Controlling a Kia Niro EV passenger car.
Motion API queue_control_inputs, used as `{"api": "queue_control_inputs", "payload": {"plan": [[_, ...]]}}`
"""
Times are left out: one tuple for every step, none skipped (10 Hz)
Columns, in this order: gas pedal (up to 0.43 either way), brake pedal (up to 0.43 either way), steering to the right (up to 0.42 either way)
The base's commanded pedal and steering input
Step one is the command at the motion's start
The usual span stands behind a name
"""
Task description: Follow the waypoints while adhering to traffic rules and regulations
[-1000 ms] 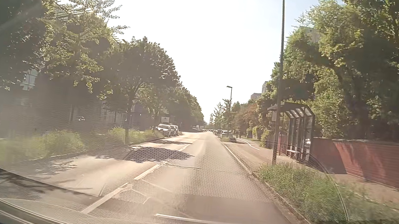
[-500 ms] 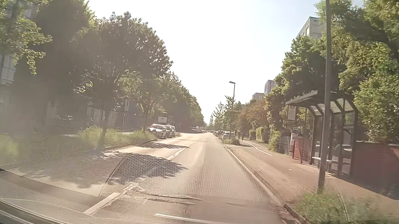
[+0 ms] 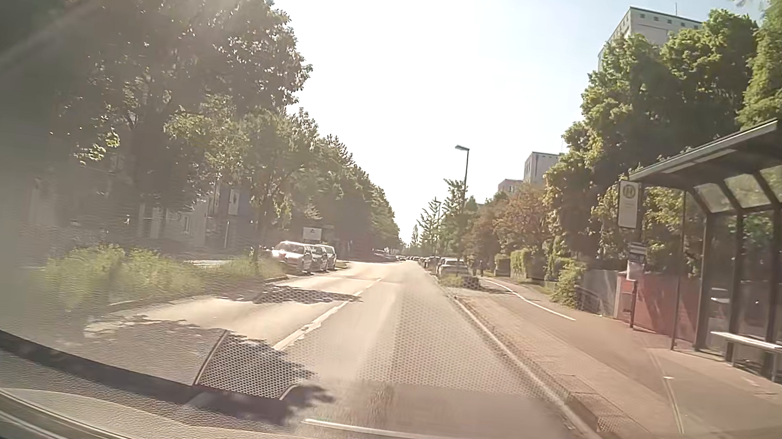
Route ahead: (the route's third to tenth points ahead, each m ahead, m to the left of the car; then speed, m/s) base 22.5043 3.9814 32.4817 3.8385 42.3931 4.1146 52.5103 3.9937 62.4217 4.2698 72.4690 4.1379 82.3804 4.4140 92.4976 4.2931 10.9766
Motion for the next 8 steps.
{"api": "queue_control_inputs", "payload": {"plan": [[0.177,0.000,-0.008],[0.177,0.000,-0.010],[0.177,0.000,-0.011],[0.177,0.000,-0.010],[0.177,0.000,-0.009],[0.177,0.000,-0.009],[0.150,0.000,-0.007],[0.150,0.000,-0.007]]}}
